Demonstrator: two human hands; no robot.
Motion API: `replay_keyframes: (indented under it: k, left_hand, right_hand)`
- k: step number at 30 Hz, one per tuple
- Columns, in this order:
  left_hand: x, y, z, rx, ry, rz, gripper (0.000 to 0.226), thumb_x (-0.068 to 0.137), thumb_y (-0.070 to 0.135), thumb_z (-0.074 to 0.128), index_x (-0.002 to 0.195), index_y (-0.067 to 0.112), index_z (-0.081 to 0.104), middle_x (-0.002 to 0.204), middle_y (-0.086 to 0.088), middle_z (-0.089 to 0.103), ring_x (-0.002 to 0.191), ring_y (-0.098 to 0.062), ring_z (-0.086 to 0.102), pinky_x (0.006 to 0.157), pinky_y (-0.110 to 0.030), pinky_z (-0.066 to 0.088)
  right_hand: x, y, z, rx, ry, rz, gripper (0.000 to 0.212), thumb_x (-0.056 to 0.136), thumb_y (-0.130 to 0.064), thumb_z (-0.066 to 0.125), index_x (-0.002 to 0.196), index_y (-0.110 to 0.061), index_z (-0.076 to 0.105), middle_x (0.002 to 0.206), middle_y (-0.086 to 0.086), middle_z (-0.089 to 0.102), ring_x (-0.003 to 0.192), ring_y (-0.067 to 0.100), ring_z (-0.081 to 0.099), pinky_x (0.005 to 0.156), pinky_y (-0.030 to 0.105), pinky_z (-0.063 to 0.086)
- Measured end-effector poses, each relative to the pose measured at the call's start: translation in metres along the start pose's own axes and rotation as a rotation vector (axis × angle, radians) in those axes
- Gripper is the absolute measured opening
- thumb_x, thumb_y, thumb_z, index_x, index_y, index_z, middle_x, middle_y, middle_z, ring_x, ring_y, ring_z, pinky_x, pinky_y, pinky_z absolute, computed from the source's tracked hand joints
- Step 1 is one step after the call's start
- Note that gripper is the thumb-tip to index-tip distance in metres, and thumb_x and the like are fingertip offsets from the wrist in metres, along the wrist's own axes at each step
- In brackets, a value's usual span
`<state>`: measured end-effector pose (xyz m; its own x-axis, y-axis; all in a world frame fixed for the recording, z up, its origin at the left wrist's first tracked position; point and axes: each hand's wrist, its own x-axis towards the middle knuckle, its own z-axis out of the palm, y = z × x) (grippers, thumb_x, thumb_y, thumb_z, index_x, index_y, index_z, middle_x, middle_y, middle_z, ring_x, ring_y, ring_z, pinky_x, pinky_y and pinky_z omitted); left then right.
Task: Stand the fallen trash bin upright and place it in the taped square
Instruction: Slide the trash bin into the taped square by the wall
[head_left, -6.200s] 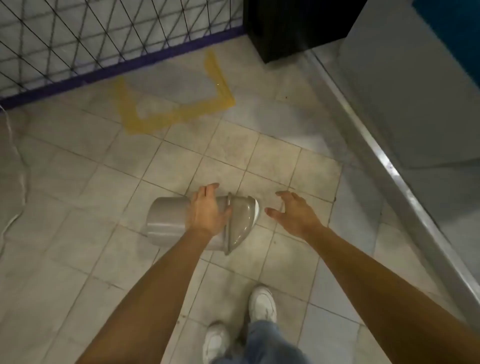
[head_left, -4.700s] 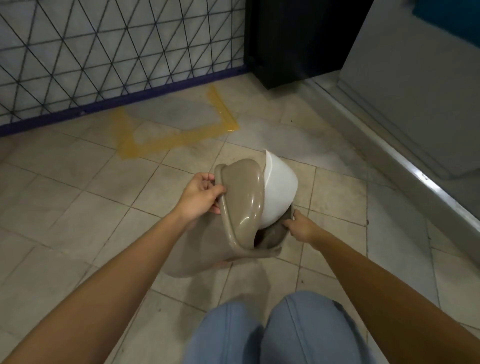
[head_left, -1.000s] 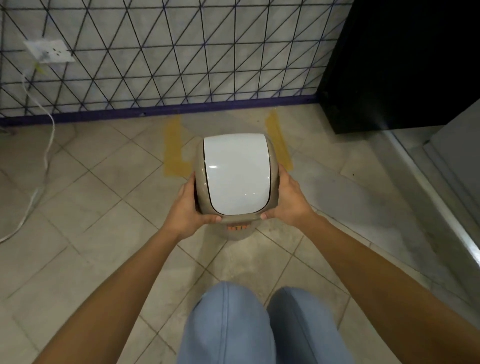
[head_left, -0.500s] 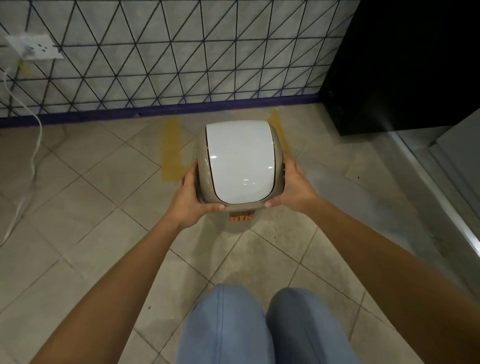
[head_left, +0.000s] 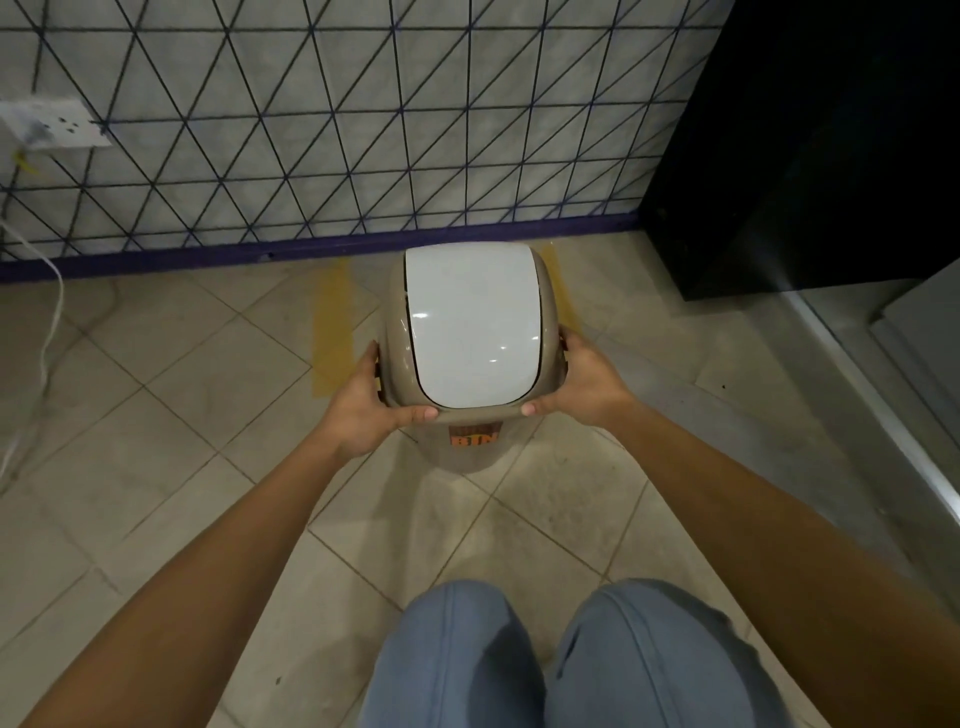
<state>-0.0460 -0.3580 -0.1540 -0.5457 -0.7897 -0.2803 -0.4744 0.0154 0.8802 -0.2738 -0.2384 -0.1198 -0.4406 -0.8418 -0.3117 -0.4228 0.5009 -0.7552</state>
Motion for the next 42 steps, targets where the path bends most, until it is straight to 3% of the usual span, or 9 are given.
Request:
replay_keyframes:
  k: [8,13,19,24,30,34,42]
  left_hand:
    - [0.03,0.007,-0.004,-0.021,0.059,-0.007,0.116,0.061,0.031,0.085,0.15,0.021,0.011,0.148,-0.003,0.038,0.125,-0.023,0.048,0.101,-0.041,0.045]
    - [0.045,0.011,-0.003,-0.049,0.102,0.009,0.107,0.066,0.027,0.083,0.149,0.021,0.016,0.139,0.0,0.044,0.113,-0.018,0.052,0.085,-0.026,0.047]
    - [0.068,0.016,-0.011,-0.027,0.119,-0.043,0.111,0.065,0.027,0.083,0.15,0.018,0.013,0.145,-0.005,0.042,0.122,-0.023,0.05,0.093,-0.033,0.046]
    - [0.081,0.022,-0.013,-0.017,0.144,-0.056,0.109,0.066,0.025,0.082,0.15,0.016,0.013,0.146,-0.006,0.041,0.123,-0.024,0.049,0.097,-0.037,0.047]
    - [0.103,0.028,-0.018,-0.073,0.156,-0.014,0.103,0.069,0.021,0.081,0.149,0.021,0.016,0.143,-0.004,0.044,0.11,-0.015,0.051,0.083,-0.024,0.047]
    - [0.118,0.026,-0.024,-0.103,0.168,0.034,0.097,0.071,0.019,0.079,0.148,0.024,0.02,0.141,-0.002,0.045,0.108,-0.014,0.051,0.061,-0.004,0.046]
    - [0.143,0.028,-0.039,-0.148,0.173,0.083,0.088,0.072,0.017,0.078,0.145,0.025,0.028,0.133,0.006,0.047,0.114,-0.015,0.05,0.065,0.0,0.044]
  right_hand:
    - [0.036,-0.006,-0.004,0.043,0.037,0.039,0.108,0.052,-0.012,0.09,0.144,-0.012,0.033,0.142,0.003,0.049,0.132,0.022,0.044,0.09,0.021,0.032]
    - [0.055,-0.01,-0.006,0.062,0.033,0.044,0.103,0.055,-0.01,0.089,0.142,-0.014,0.035,0.142,0.003,0.049,0.132,0.022,0.044,0.091,0.022,0.034]
    - [0.079,-0.017,-0.01,0.071,-0.011,0.064,0.112,0.052,-0.011,0.09,0.145,-0.016,0.028,0.146,0.007,0.042,0.136,0.025,0.039,0.112,0.039,0.035]
    - [0.097,-0.02,-0.014,0.087,-0.043,0.021,0.112,0.052,-0.011,0.09,0.145,-0.016,0.029,0.145,0.007,0.043,0.137,0.025,0.037,0.112,0.045,0.035]
    - [0.125,-0.024,-0.016,0.087,-0.035,-0.024,0.109,0.056,-0.014,0.088,0.147,-0.018,0.027,0.144,0.009,0.041,0.134,0.026,0.039,0.111,0.045,0.036]
    - [0.143,-0.029,-0.015,0.076,-0.034,-0.06,0.104,0.061,-0.013,0.086,0.147,-0.018,0.028,0.144,0.01,0.041,0.135,0.025,0.039,0.112,0.043,0.035]
    - [0.172,-0.05,-0.001,0.036,0.007,-0.022,0.091,0.065,-0.01,0.082,0.142,-0.013,0.034,0.14,0.01,0.044,0.131,0.025,0.044,0.11,0.045,0.037]
